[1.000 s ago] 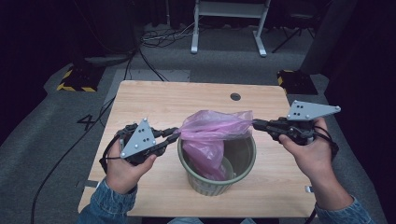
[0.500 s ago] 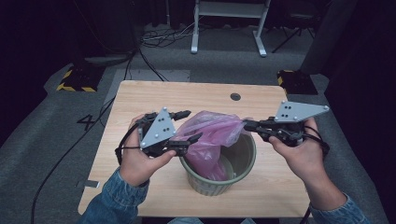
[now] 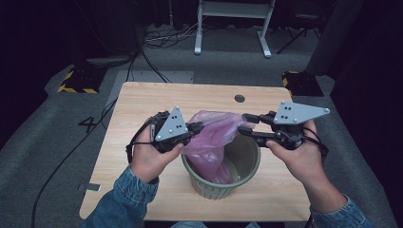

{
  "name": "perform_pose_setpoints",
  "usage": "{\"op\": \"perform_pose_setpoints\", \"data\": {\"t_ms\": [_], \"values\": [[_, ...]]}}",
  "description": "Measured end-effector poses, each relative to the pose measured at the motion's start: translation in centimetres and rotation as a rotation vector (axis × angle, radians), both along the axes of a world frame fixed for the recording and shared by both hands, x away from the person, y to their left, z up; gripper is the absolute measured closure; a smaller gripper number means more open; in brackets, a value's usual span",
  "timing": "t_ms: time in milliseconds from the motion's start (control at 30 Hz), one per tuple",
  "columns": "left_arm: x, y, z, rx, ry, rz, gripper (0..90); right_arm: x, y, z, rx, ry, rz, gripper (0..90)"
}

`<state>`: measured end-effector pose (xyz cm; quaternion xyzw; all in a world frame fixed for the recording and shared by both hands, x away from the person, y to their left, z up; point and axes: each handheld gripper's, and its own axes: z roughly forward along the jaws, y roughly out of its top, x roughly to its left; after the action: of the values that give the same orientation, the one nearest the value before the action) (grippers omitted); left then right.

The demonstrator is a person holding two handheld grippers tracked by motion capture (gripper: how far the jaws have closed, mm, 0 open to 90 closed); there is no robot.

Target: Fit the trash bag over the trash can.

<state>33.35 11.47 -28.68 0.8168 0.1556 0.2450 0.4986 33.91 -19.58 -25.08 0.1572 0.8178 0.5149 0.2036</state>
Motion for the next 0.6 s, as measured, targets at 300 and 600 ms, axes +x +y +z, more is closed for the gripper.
{"op": "perform_pose_setpoints", "data": {"t_ms": [300,600], "values": [[-0.2,1.4,0.3,-0.028,-0.021,0.060,90.0,1.0,-0.9,-0.7,-0.042,-0.013,-0.045,37.4],[0.1,3.3,0.2,-0.007,-0.027,0.149,90.0,1.5,-1.7,-1.8,-0.151,0.073,-0.019,90.0]]}}
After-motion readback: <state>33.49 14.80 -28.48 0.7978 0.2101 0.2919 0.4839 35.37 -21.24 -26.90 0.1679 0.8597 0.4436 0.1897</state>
